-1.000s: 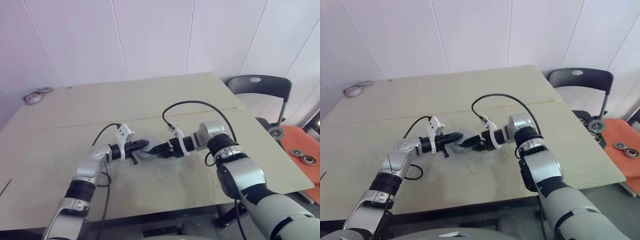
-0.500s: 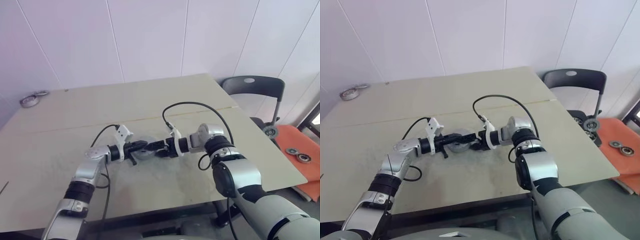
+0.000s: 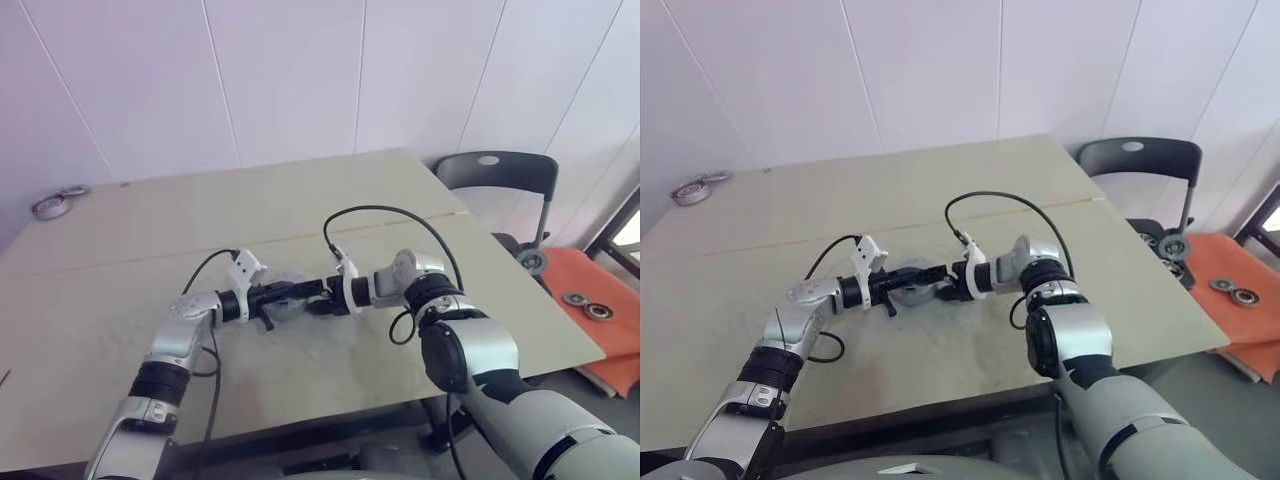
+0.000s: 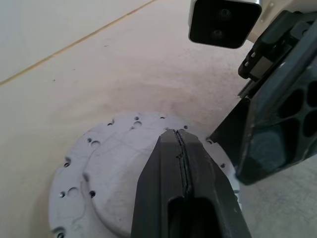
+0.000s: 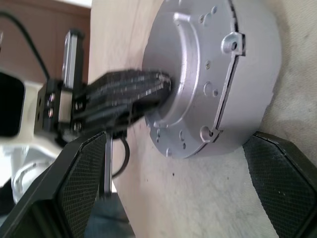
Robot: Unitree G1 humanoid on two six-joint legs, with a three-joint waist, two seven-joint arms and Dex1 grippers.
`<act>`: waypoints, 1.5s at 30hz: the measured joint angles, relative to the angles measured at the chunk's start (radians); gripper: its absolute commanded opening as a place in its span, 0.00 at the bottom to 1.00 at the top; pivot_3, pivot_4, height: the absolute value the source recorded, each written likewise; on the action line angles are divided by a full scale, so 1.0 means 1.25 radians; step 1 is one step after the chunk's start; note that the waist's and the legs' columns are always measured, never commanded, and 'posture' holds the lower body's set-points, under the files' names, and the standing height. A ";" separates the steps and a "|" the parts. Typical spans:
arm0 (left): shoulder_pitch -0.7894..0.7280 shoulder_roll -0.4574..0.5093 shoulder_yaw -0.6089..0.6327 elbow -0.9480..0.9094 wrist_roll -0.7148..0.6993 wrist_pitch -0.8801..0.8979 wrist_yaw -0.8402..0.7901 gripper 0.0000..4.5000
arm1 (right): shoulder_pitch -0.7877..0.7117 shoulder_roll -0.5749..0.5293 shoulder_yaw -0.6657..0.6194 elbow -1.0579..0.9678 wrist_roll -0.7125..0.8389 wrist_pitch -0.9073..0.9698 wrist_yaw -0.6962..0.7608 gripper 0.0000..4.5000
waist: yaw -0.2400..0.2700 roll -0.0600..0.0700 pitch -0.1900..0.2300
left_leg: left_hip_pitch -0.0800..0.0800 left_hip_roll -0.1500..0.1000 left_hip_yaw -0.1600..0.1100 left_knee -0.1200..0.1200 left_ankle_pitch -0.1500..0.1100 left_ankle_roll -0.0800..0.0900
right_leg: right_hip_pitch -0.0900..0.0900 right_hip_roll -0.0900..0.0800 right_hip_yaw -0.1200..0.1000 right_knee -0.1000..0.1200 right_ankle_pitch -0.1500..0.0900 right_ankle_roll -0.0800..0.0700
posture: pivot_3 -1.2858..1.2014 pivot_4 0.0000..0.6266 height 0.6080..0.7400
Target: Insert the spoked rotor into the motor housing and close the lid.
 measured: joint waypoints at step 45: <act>-0.021 0.011 0.026 0.014 -0.002 -0.014 -0.009 0.00 | -0.008 0.007 -0.050 0.017 0.022 -0.079 -0.082 0.31 | 0.000 -0.002 0.007 | 0.000 -0.002 -0.002 -0.010 -0.002 0.002 | -0.009 -0.001 0.001 -0.002 0.005 0.000 | 0.52 0.00 1.00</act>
